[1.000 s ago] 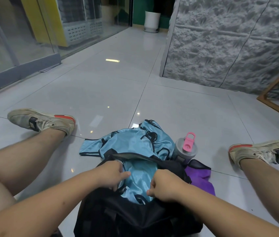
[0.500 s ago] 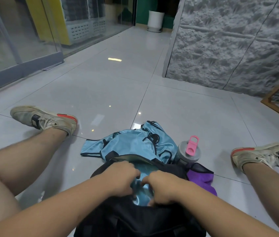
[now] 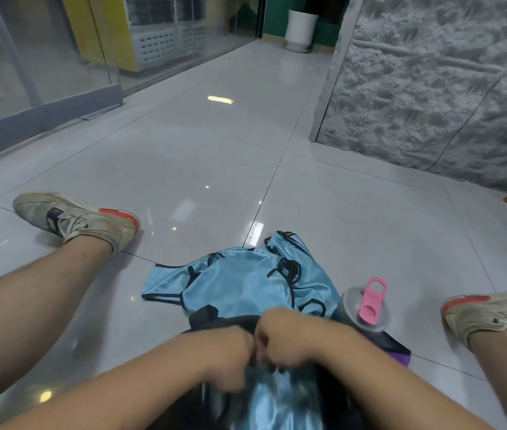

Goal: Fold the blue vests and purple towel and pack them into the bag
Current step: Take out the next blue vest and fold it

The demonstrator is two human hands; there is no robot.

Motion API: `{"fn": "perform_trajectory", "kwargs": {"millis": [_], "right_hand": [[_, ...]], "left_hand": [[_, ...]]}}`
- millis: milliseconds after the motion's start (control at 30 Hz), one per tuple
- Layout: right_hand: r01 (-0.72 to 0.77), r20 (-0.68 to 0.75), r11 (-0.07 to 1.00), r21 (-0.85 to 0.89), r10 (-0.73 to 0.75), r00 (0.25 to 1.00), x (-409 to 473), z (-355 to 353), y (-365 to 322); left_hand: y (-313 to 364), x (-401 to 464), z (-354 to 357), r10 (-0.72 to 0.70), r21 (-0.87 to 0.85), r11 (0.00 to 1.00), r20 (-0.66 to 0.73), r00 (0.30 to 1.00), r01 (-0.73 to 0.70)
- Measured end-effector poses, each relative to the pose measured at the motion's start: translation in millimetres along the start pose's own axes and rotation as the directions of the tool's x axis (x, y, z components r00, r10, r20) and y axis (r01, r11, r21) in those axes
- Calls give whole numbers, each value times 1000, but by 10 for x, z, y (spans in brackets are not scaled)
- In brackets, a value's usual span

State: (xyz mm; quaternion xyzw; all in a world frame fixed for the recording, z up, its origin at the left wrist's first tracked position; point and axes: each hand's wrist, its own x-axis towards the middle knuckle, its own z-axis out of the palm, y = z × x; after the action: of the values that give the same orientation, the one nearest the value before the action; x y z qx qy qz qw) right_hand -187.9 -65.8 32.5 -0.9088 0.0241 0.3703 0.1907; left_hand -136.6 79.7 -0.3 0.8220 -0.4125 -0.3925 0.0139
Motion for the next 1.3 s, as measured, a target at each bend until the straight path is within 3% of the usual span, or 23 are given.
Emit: {"fn": "perform_trajectory", "kwargs": {"millis": [67,133,200,300,467,600,700,833,967,1033,1133,1167,1267,1300], "right_hand": [[31,-99,963,267,-5,995,99,-321,80],[76,-199,869,488,26,980,240,-547,226],[82,-317,830,552,117,941,470,-672,407],[4,-398,883,469,207,894,900,-669,628],[-90,-321,890,446,253,913,1396,-441,747],[-141,-269,829,541,329,905,1574,-331,728],[-126,-310,821,557,346,886,1608,-285,702],[-40,-210,774,632,221,952,1538,-221,731],[35,-72,791,611,12,997,1371,-193,676],[42,-72,809,587,0,997,1363,-156,671],[87,3,825,559,-107,994,1321,-167,585],[103,17,839,534,-132,991,1295,-178,529],[94,77,855,509,-154,985,1298,-186,444],[74,110,825,561,-163,981,1275,-205,416]], "left_hand": [[-87,68,-241,-21,-288,958,-75,997,-2],[-209,180,-452,-75,-564,823,-215,974,-61],[-400,383,-595,-232,-706,699,-374,898,-113],[-748,749,-629,-394,-715,694,-477,786,-87],[-1233,1280,-439,-415,-631,773,-426,804,65],[-1332,1490,-346,-430,-664,745,-397,811,69],[-1345,1551,-281,-446,-673,734,-377,811,91],[-1331,1546,-171,-499,-741,653,-267,825,155],[-1303,1438,-207,-566,-869,460,-129,814,182],[-1275,1350,-229,-506,-891,416,-63,860,180],[-1195,1281,-275,-348,-956,270,17,937,117],[-1164,1276,-280,-335,-959,266,2,942,96],[-1144,1294,-253,-374,-822,562,-151,915,94],[-1142,1292,-246,-387,-794,600,-184,903,95]]}}
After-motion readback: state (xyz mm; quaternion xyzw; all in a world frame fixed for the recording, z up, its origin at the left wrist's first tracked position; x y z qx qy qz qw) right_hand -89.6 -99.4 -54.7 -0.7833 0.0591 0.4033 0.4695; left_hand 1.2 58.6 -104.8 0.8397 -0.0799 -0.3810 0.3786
